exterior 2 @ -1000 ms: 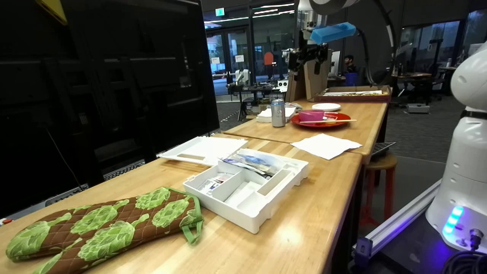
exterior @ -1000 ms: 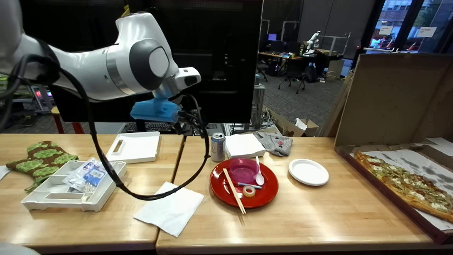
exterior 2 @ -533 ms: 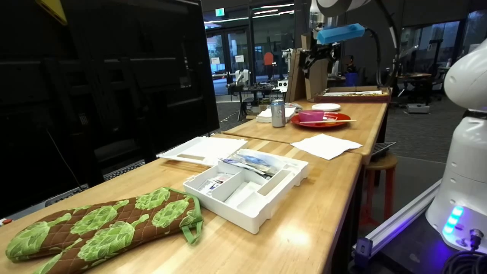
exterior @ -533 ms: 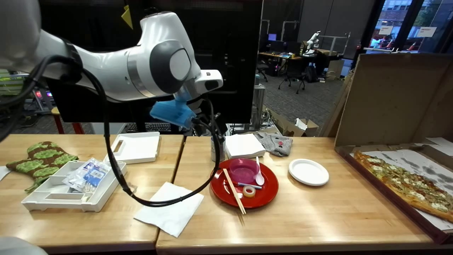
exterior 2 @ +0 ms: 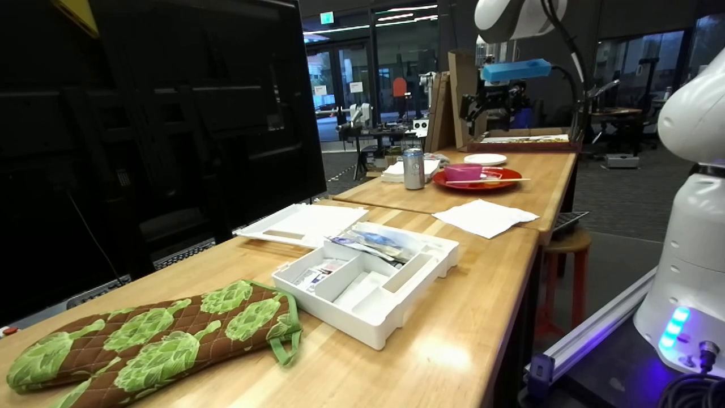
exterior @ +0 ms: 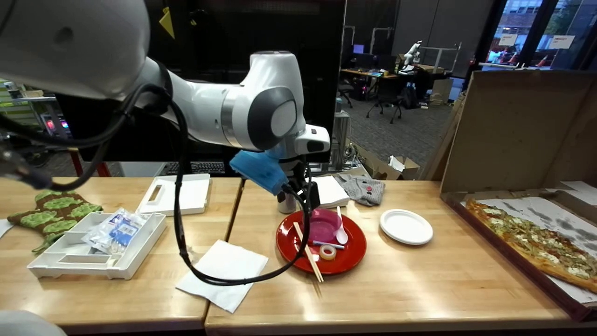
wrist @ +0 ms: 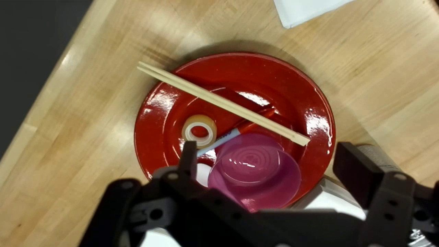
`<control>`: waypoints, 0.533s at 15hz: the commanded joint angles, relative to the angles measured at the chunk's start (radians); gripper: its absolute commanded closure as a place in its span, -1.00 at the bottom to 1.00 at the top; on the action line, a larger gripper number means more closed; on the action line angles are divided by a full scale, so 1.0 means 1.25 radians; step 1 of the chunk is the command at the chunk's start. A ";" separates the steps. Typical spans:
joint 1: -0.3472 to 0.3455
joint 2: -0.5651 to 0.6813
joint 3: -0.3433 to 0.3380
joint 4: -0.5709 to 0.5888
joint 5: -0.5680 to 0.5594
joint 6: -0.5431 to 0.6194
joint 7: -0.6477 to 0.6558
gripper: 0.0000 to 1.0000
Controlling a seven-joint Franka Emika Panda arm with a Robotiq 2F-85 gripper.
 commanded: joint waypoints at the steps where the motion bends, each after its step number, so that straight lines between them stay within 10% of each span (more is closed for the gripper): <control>1: 0.003 0.004 -0.004 0.002 -0.001 0.000 0.001 -1.00; 8: 0.023 0.054 -0.040 0.033 0.096 -0.023 -0.043 -1.00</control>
